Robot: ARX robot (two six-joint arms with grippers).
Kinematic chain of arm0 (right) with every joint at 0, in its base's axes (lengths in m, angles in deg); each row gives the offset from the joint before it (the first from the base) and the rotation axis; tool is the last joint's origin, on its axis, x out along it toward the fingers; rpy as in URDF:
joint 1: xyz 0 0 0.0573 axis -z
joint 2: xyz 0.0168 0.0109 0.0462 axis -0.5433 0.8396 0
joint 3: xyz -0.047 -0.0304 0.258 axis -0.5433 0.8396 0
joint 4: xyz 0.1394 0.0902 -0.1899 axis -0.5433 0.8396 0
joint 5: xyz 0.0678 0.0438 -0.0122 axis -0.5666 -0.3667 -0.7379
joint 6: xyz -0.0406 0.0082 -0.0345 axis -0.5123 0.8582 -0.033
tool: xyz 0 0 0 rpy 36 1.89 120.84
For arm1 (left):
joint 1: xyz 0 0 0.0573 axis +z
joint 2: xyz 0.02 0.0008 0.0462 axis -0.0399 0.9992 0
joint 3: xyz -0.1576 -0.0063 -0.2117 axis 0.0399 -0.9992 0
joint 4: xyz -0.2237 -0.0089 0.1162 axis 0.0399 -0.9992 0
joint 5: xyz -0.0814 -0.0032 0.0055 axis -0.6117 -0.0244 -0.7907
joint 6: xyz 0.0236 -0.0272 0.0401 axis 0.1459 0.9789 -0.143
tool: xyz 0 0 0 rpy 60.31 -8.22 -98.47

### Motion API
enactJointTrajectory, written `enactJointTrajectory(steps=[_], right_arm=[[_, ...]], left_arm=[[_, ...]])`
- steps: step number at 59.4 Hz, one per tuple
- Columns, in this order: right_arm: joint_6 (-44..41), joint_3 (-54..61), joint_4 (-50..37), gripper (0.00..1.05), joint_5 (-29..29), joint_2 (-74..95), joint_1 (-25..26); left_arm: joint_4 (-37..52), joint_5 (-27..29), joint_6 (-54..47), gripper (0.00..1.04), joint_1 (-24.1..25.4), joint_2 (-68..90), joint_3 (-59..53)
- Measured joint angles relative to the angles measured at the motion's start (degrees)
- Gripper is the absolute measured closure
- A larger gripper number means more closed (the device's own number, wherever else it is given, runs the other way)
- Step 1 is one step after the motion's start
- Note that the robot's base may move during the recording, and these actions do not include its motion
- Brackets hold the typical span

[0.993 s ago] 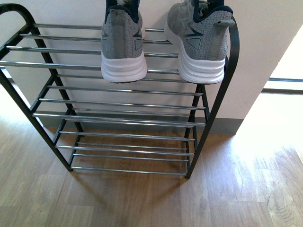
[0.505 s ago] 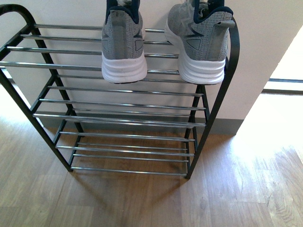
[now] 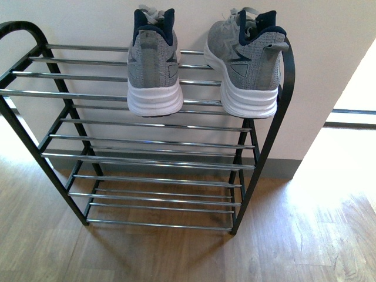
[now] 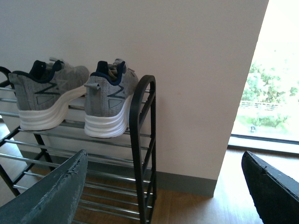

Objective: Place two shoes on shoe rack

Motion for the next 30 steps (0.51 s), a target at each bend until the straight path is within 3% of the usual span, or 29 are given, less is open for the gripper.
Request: enactJointTrajectory(steps=[11,25,26,30], right_arm=[[0.0,0.0,0.0,0.09,0.0,0.0,0.0],[0.0,0.0,0.0,0.09,0.0,0.0,0.0],[0.0,0.0,0.0,0.09,0.0,0.0,0.0],[0.0,0.0,0.0,0.09,0.0,0.0,0.0]], left_arm=[[2.8,4.0,2.9,0.09,0.2,-4.0,-8.0],[5.3,5.0,9.2,0.09,7.0,-7.1,-15.4],[5.5,4.7,9.2,0.09,7.0,-7.1,-15.5],[13.1,-5.7,4.4,0.24,10.3,-9.2,-18.9]])
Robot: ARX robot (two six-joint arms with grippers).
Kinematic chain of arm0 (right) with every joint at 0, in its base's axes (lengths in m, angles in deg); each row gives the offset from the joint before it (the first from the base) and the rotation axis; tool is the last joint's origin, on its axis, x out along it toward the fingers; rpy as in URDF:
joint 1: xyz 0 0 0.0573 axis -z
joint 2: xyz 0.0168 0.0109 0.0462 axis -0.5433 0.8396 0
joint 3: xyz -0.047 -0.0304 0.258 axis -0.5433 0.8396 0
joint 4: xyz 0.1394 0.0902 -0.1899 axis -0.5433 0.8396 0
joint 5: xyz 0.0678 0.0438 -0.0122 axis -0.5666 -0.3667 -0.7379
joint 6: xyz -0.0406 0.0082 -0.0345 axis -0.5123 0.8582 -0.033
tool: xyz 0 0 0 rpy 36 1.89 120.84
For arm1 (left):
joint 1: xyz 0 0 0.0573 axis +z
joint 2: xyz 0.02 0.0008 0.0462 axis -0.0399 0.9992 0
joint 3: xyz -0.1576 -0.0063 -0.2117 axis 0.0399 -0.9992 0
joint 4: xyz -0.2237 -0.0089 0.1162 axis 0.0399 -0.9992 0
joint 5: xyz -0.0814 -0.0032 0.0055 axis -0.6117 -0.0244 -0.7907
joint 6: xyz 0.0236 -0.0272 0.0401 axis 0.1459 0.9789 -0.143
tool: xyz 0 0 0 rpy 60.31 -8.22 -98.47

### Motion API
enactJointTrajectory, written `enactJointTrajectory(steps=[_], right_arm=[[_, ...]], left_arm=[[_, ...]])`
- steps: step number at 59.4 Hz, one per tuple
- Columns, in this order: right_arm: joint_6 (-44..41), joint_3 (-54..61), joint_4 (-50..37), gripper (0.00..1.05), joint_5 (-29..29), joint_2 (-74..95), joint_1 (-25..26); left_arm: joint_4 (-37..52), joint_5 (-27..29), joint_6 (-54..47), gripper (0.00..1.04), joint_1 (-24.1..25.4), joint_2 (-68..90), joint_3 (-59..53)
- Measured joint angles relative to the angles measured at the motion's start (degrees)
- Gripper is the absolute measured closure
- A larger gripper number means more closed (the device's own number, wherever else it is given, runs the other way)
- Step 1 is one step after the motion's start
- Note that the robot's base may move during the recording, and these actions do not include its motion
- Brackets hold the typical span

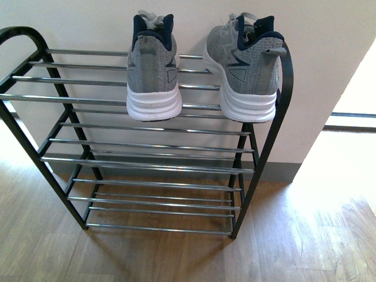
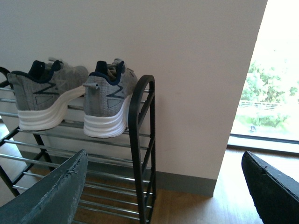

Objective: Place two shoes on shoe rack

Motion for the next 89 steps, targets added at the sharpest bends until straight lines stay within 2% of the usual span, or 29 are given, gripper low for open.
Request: enactJointTrajectory(steps=[5,10,20,26,40,43,48,74,80,89], right_arm=[[0.0,0.0,0.0,0.09,0.0,0.0,0.0],[0.0,0.0,0.0,0.09,0.0,0.0,0.0],[0.0,0.0,0.0,0.09,0.0,0.0,0.0],[0.0,0.0,0.0,0.09,0.0,0.0,0.0],[0.0,0.0,0.0,0.09,0.0,0.0,0.0],[0.0,0.0,0.0,0.09,0.0,0.0,0.0],[0.0,0.0,0.0,0.09,0.0,0.0,0.0],[0.0,0.0,0.0,0.09,0.0,0.0,0.0],[0.0,0.0,0.0,0.09,0.0,0.0,0.0],[0.0,0.0,0.0,0.09,0.0,0.0,0.0]], left_arm=[[-0.2,-6.4,-3.2,0.39,3.6,-3.9,-2.5],[-1.6,-9.4,-4.3,0.51,6.6,-7.1,-4.3],[-5.9,-16.2,-5.4,0.87,13.3,-14.5,-7.2],[-7.9,-18.3,-5.4,1.03,15.9,-17.4,-8.2],[-13.5,-24.4,-5.6,1.04,22.0,-25.4,-10.1],[-12.8,-29.4,-5.6,1.04,25.7,-26.6,-11.6],[-14.5,-30.7,-5.6,1.04,28.9,-28.9,-11.7],[-21.8,-31.1,-5.7,1.04,29.0,-36.2,-11.7],[-30.9,-31.2,-5.7,1.04,29.0,-43.2,-11.7],[-32.1,-31.2,-5.7,1.04,29.1,-45.4,-11.7]])
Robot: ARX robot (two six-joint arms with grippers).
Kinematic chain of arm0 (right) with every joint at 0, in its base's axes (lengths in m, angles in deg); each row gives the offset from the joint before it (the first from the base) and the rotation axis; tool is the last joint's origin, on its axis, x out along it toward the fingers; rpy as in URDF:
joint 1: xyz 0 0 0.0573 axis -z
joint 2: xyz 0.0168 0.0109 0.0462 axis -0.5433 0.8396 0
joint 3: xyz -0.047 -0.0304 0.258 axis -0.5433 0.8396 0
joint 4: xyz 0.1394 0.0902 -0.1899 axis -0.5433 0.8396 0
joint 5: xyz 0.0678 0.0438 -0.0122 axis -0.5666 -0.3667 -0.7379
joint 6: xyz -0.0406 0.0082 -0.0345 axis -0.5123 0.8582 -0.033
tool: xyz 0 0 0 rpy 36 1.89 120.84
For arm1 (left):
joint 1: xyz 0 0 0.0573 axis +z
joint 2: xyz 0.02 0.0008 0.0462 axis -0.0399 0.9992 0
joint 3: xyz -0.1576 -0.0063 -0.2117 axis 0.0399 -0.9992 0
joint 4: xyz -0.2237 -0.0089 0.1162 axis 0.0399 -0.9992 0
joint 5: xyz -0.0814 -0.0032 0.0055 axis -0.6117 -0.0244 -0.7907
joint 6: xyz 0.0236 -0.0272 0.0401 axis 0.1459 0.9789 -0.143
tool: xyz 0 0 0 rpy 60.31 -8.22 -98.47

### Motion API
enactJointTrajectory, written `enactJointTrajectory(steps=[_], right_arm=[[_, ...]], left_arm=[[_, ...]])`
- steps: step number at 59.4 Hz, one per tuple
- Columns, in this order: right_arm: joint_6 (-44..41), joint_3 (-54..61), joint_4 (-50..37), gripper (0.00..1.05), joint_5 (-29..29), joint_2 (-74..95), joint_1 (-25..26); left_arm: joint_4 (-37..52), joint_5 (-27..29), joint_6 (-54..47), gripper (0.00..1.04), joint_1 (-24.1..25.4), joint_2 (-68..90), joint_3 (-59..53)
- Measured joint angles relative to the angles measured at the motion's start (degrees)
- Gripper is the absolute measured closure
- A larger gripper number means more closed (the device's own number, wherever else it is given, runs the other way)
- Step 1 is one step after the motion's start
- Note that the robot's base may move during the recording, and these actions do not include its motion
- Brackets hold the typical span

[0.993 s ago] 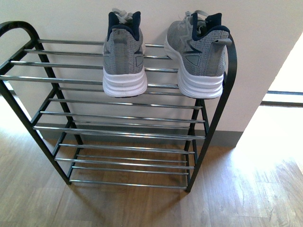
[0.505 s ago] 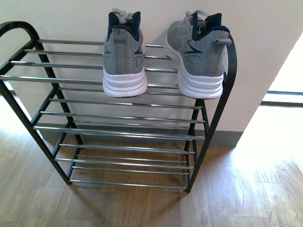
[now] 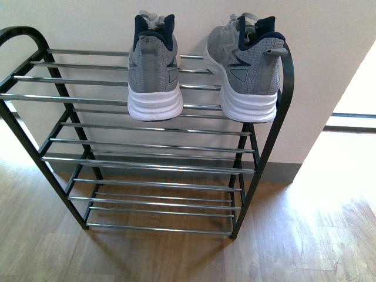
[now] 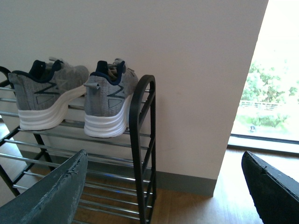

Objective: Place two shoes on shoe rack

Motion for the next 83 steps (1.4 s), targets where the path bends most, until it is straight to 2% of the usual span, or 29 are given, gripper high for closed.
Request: enactJointTrajectory(steps=[16,42,48,51,83], right_arm=[[0.0,0.0,0.0,0.09,0.0,0.0,0.0],[0.0,0.0,0.0,0.09,0.0,-0.1,0.0],[0.0,0.0,0.0,0.09,0.0,-0.1,0.0],[0.0,0.0,0.0,0.09,0.0,-0.1,0.0],[0.0,0.0,0.1,0.09,0.0,-0.1,0.0]], left_arm=[[0.0,0.0,0.0,1.03,0.0,0.0,0.0],[0.0,0.0,0.0,0.29,0.0,0.0,0.0],[0.0,0.0,-0.1,0.08,0.0,0.0,0.0],[0.0,0.0,-0.1,0.1,0.0,0.0,0.0],[0.0,0.0,-0.1,0.09,0.0,0.0,0.0]])
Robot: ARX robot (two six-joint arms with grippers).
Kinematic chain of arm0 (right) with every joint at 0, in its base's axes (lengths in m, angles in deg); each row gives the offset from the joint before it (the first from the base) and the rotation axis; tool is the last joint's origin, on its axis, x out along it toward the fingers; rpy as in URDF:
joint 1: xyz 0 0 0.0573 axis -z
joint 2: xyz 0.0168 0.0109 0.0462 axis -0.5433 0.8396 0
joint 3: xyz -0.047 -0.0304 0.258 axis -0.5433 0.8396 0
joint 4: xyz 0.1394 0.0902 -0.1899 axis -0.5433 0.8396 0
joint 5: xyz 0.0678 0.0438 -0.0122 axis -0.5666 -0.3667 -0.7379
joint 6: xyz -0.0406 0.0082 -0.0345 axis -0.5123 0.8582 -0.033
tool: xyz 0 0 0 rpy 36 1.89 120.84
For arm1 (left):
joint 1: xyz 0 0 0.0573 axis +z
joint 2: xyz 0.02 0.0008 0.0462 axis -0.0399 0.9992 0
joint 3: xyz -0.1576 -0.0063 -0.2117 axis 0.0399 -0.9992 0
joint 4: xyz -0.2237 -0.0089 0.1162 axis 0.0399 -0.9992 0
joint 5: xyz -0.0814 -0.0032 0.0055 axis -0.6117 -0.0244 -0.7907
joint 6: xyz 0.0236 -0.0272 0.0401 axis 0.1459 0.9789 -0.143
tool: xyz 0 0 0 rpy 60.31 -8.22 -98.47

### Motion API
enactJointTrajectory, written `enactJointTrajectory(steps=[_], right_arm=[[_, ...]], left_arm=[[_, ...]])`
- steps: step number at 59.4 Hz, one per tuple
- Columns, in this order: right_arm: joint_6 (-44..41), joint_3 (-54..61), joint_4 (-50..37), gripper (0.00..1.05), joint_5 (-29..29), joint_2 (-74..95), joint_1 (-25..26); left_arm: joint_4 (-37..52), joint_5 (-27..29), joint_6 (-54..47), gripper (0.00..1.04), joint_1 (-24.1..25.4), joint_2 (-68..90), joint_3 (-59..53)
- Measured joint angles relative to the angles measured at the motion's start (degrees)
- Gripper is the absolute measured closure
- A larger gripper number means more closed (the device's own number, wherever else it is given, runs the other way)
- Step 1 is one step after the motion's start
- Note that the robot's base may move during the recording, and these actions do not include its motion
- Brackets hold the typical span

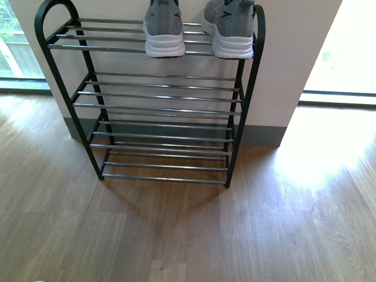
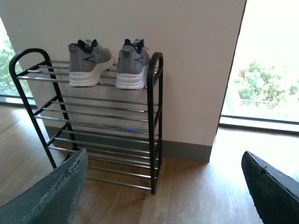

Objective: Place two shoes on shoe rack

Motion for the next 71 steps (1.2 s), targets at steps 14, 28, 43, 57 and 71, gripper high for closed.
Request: enactJointTrajectory(steps=[14,28,43,57,71], right_arm=[[0.0,0.0,0.0,0.09,0.0,0.0,0.0],[0.0,0.0,0.0,0.09,0.0,0.0,0.0],[0.0,0.0,0.1,0.09,0.2,0.0,0.0],[0.0,0.0,0.1,0.09,0.1,-0.1,0.0],[0.0,0.0,0.1,0.09,-0.3,-0.1,0.0]], left_arm=[[0.0,0.0,0.0,0.09,0.0,0.0,0.0],[0.0,0.0,0.0,0.09,0.0,0.0,0.0],[0.0,0.0,0.0,0.09,0.0,0.0,0.0],[0.0,0.0,0.0,0.09,0.0,0.0,0.0],[0.0,0.2,0.0,0.09,0.0,0.0,0.0]])
